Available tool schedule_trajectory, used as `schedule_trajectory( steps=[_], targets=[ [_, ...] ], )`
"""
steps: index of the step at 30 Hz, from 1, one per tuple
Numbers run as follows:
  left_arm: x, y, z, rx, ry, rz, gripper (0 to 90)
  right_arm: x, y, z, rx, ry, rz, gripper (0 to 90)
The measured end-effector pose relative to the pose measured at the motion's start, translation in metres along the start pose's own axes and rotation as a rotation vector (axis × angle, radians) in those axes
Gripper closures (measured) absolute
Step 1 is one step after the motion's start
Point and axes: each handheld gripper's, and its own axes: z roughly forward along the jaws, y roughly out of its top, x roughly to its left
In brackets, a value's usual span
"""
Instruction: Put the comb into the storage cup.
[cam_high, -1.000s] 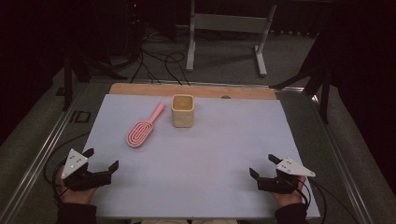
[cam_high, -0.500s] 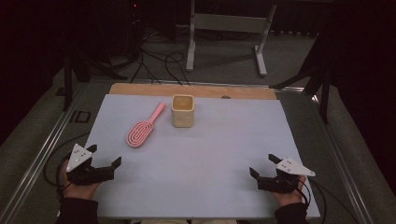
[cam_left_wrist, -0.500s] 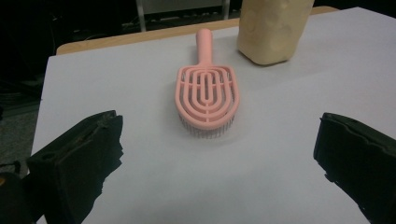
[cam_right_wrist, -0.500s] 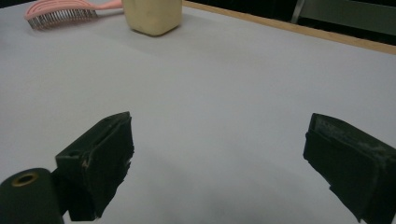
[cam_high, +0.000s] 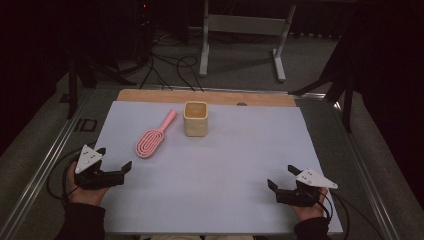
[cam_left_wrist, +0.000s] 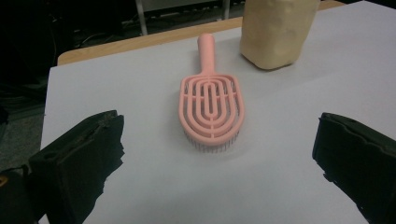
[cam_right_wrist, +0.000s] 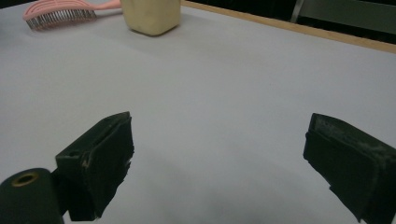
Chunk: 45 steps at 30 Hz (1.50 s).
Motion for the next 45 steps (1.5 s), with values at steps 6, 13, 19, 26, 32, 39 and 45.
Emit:
schedule_trajectory(
  steps=[6, 13, 19, 26, 32, 39, 45],
  targets=[
    [0.001, 0.011, 0.006, 0.012, 0.001, 0.018, 2.7, -0.001, 0.0, -0.001, -0.001, -0.005, 0.004, 8.0],
    [-0.001, 0.026, 0.015, 0.027, -0.012, 0.038, 4.6, -0.001, 0.0, -0.001, -0.002, -0.005, 0.01, 8.0],
    [-0.005, 0.04, 0.027, 0.044, -0.029, 0.051, 7.1, -0.002, 0.0, -0.002, -0.003, -0.006, 0.012, 8.0],
    [-0.005, 0.051, 0.043, 0.079, -0.041, 0.069, 10.2, -0.003, 0.0, -0.002, -0.004, -0.008, 0.011, 8.0],
    [-0.001, 0.057, 0.056, 0.1, -0.025, 0.07, 16.0, -0.003, 0.0, -0.003, -0.005, -0.008, 0.013, 8.0],
    [0.008, 0.059, 0.069, 0.128, 0.005, 0.043, 33.3, -0.003, 0.0, -0.003, -0.005, -0.01, 0.016, 8.0],
    [0.019, 0.058, 0.077, 0.151, -0.014, 0.018, 56.5, -0.004, 0.0, -0.003, -0.007, -0.01, 0.017, 8.0]
  ],
)
